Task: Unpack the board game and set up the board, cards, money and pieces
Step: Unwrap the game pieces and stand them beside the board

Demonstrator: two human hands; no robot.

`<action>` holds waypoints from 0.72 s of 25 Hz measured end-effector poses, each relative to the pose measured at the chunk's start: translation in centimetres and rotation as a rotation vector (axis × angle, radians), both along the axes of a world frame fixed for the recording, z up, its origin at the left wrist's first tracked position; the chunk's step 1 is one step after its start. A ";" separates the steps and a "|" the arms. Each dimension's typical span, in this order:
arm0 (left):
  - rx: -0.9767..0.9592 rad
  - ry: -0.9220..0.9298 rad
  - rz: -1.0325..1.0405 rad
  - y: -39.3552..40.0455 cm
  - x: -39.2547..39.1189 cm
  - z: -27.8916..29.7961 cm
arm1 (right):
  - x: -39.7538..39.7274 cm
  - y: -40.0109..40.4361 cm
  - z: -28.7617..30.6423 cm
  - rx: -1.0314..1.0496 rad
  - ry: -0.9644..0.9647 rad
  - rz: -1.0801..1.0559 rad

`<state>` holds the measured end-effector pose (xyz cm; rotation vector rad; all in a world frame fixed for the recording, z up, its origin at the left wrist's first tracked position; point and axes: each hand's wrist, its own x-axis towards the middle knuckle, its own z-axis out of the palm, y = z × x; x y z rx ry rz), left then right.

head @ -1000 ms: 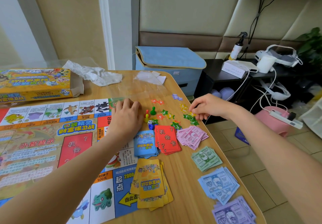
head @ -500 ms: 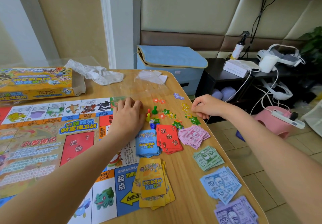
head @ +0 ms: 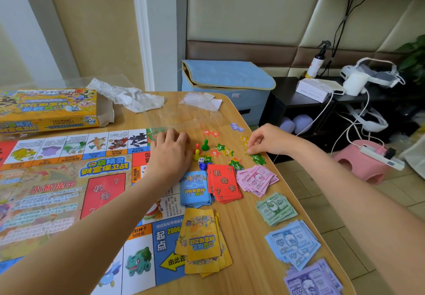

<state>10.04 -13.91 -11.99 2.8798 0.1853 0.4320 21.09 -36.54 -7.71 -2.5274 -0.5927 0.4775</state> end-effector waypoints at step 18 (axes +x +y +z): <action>-0.002 0.000 0.001 0.0 0.1 0.0 | 0.7 0.5 -0.6 0.156 0.007 -0.141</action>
